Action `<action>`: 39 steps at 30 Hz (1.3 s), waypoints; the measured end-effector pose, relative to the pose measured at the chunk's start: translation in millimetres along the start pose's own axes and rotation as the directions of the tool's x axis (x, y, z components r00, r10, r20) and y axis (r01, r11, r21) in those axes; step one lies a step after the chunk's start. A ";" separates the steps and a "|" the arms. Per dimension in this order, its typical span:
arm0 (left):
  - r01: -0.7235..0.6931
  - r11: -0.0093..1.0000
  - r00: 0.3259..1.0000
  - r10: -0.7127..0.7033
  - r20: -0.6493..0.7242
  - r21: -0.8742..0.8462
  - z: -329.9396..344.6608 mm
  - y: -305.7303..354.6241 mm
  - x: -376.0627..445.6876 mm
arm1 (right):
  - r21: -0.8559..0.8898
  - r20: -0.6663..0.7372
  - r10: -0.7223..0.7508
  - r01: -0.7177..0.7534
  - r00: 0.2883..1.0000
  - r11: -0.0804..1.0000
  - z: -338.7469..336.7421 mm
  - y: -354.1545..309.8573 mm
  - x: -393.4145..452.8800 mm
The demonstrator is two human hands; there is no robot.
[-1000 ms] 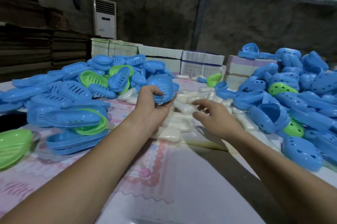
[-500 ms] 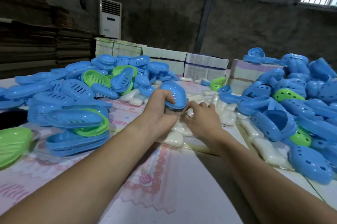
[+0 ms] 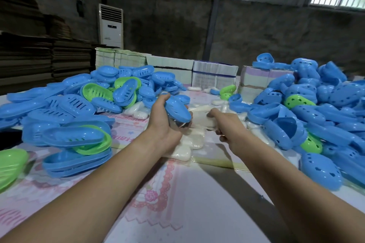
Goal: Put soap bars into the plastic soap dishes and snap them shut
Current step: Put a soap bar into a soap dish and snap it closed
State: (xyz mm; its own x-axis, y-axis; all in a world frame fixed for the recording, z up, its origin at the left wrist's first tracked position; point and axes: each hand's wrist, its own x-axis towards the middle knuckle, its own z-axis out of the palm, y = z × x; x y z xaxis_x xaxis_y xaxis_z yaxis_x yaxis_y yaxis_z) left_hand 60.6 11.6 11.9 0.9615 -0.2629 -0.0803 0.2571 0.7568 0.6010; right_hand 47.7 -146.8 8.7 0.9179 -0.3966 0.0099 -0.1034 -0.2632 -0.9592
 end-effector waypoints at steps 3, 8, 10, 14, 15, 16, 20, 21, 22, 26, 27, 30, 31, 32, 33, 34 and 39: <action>-0.016 0.995 1.000 0.016 0.000 0.099 -1.4 -3.8 1.7 | 0.125 -0.075 -0.015 0.024 0.997 0.992 -10.6 6.7 -5.4; -0.020 0.984 0.999 0.025 -0.025 0.176 0.2 -11.4 -0.6 | 0.159 -0.040 -0.319 0.321 0.947 0.933 -13.2 5.6 -27.4; -0.061 0.977 0.998 0.065 -0.010 0.203 0.9 -11.2 -2.5 | 0.117 0.029 -0.423 0.417 0.906 0.901 -8.8 3.0 -34.5; -0.079 0.970 0.997 0.072 0.039 0.232 -0.2 -12.4 -5.9 | 0.060 0.054 -0.496 0.493 0.867 0.868 -4.2 4.1 -42.6; -0.068 0.971 0.997 0.056 0.056 0.228 0.1 -13.3 -6.1 | 0.077 0.042 -0.492 0.488 0.870 0.869 -4.1 4.0 -43.5; -0.054 0.974 0.996 0.038 0.077 0.219 0.2 -14.2 -6.6 | 0.084 0.036 -0.489 0.485 0.871 0.870 -4.0 4.9 -42.7; -0.013 0.985 0.989 -0.012 0.147 0.170 0.2 -18.8 -6.5 | 0.031 0.043 -0.494 0.493 0.868 0.870 -0.1 10.1 -39.9; -0.002 0.989 0.989 -0.019 0.145 0.146 0.3 -20.5 -5.8 | 0.006 0.045 -0.501 0.502 0.864 0.865 1.0 10.7 -39.4; 0.009 0.993 0.990 -0.026 0.136 0.122 0.6 -22.6 -5.4 | -0.018 0.056 -0.508 0.510 0.859 0.860 1.6 11.2 -38.3; 0.051 0.998 0.993 -0.055 0.103 0.037 11.6 -29.5 -6.0 | -0.051 0.106 -0.533 0.540 0.840 0.840 3.2 4.8 -42.7; 0.061 0.998 0.994 -0.062 0.093 0.013 16.4 -30.2 -5.5 | -0.079 0.109 -0.525 0.534 0.844 0.842 1.8 2.6 -42.2; 0.107 0.994 0.992 -0.104 0.074 -0.037 32.6 -32.1 -4.6 | -0.053 0.105 -0.503 0.510 0.858 0.859 -7.0 -0.1 -39.5; 0.134 0.990 0.988 -0.130 0.083 -0.051 38.6 -33.2 -4.8 | -0.021 0.104 -0.511 0.515 0.853 0.857 -10.6 1.2 -37.9; 0.152 0.987 0.985 -0.146 0.095 -0.060 43.0 -35.3 -4.4 | 0.016 0.101 -0.524 0.525 0.846 0.851 -13.9 2.4 -36.9; 0.156 0.986 0.983 -0.149 0.105 -0.067 46.0 -38.3 -2.4 | 0.049 0.087 -0.542 0.539 0.836 0.841 -16.6 2.1 -36.2; 0.151 0.985 0.984 -0.142 0.109 -0.078 46.4 -41.7 -0.5 | 0.076 0.062 -0.552 0.548 0.831 0.833 -19.8 1.3 -34.8; 0.170 0.979 0.985 -0.165 0.049 -0.115 23.0 -49.2 5.6 | -0.196 -0.318 -0.442 0.398 0.839 0.896 -65.6 2.4 -11.6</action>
State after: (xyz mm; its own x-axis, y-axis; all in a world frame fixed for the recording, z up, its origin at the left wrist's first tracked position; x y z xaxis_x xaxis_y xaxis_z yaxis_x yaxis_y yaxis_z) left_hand 51.1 -40.8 0.2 0.8999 -0.4131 -0.1396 0.4261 0.7651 0.4829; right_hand 11.7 -200.6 24.8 0.6937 -0.4962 0.5221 0.1977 -0.5658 -0.8005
